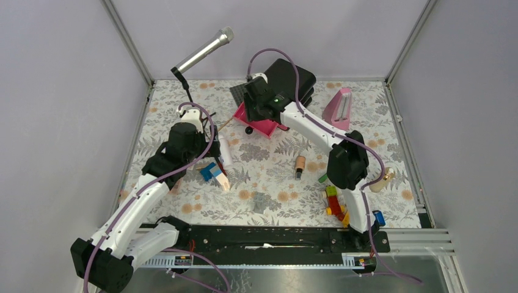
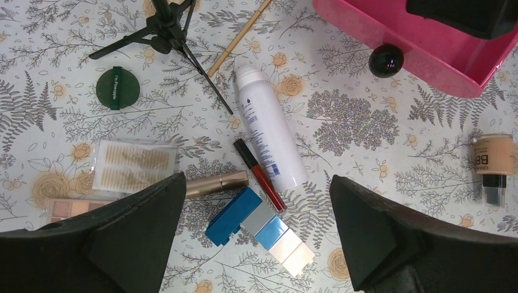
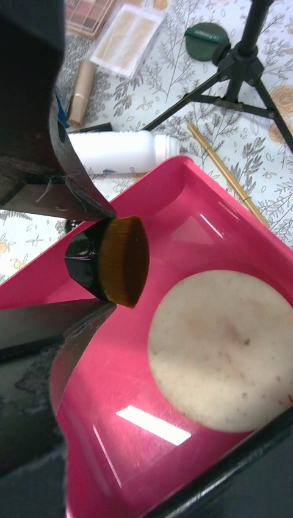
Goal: Organize the makeup
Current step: Place the makeup tool in the drawer.
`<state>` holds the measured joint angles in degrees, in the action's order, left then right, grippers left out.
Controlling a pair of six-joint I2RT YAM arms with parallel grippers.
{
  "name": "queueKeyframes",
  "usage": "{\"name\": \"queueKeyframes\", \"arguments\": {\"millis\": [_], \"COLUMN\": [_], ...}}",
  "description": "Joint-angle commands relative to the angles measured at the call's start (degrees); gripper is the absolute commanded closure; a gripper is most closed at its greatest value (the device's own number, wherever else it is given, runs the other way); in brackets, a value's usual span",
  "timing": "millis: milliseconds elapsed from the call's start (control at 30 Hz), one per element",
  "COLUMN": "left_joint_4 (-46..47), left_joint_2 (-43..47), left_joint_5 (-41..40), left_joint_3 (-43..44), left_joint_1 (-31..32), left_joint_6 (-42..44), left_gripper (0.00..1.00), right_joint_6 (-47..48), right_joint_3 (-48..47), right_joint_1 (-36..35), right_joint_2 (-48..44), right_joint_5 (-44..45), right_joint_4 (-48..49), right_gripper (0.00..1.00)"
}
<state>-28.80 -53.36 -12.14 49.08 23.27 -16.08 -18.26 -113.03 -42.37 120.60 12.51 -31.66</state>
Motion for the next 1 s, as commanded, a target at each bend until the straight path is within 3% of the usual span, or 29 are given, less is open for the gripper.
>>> {"name": "queueKeyframes", "arguments": {"millis": [0,133,300,533,667,967], "left_joint_4": [2.6,2.58,2.59,2.57,2.52,2.52], "left_joint_2": [0.97,1.0,1.13,1.16,1.16,0.83], "left_joint_5": [0.35,0.36,0.54,0.56,0.54,0.76], "left_joint_3": [-0.2,-0.21,-0.21,-0.21,-0.21,-0.21], "left_joint_1": [-0.33,-0.33,-0.33,-0.33,-0.33,-0.33], "left_joint_6": [0.34,0.34,0.34,0.34,0.34,0.27], "left_gripper": [0.01,0.01,0.01,0.01,0.01,0.01], "right_joint_6": [-5.79,-7.9,-9.04,-8.03,-6.75,-4.32], "right_joint_3": [-5.51,-8.52,-12.56,-11.56,-6.24,15.99], "right_joint_1": [-0.21,-0.25,-0.26,-0.24,-0.21,-0.13], "right_joint_2": [1.96,4.47,7.04,4.27,-1.54,-19.78], "right_joint_5": [0.67,-0.51,-0.52,2.35,4.96,14.74], "right_joint_4": [-0.9,-1.29,-3.58,-4.51,-3.02,0.28], "right_gripper": [0.52,0.46,0.29,0.25,0.25,0.2]}}
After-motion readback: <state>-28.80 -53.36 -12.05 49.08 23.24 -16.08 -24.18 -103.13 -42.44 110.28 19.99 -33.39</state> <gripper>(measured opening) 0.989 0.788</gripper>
